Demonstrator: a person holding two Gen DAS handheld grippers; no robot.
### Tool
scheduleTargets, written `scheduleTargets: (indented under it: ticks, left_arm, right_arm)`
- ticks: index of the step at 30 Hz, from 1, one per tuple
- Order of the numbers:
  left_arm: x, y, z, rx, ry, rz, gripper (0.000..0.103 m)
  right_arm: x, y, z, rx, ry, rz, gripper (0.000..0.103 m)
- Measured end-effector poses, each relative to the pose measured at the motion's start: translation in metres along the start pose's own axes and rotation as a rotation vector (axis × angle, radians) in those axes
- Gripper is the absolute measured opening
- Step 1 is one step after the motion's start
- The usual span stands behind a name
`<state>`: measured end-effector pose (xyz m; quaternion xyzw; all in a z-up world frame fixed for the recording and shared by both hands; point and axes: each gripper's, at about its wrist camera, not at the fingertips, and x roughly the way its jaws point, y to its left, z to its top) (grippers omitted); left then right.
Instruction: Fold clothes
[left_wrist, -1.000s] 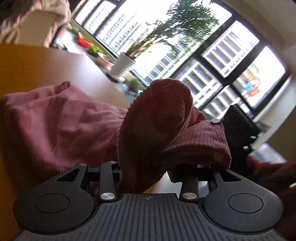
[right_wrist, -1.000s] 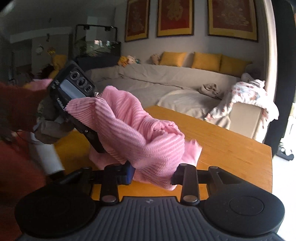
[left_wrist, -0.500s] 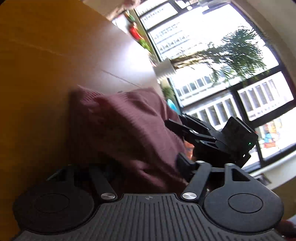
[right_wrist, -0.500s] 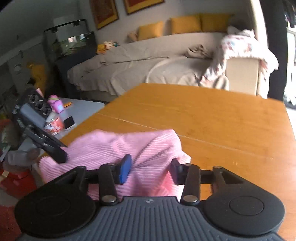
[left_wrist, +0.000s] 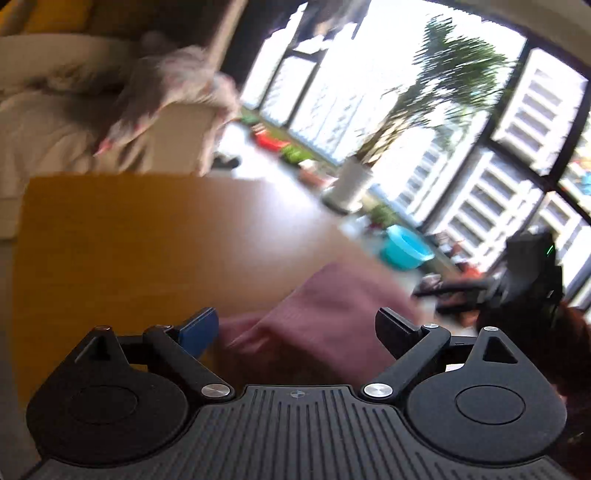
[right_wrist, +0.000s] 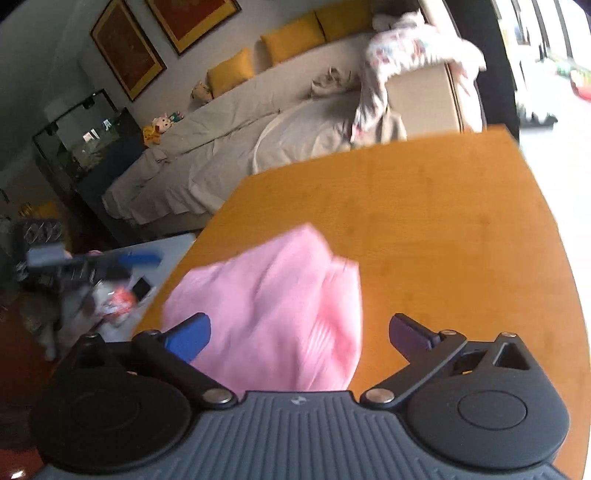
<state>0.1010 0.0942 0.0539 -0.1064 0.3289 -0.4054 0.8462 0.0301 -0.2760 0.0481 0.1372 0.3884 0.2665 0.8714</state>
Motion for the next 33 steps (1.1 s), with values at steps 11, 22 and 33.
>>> scheduleTargets:
  ticks: [11,22,33]
  left_arm:
    - [0.087,0.035,-0.008,-0.108,0.148,0.026,0.069]
    - [0.038,0.029,-0.037,-0.186,0.211,-0.026,0.079]
    - [-0.007,0.053,-0.02,-0.356,-0.019,-0.015,0.094]
  right_arm:
    - [0.057,-0.019,-0.039,0.42,0.195,0.21,0.06]
    - [0.075,-0.027,0.037,0.122,-0.025,-0.034,0.06]
    - [0.057,-0.02,0.033,0.038,-0.101,0.028,0.084]
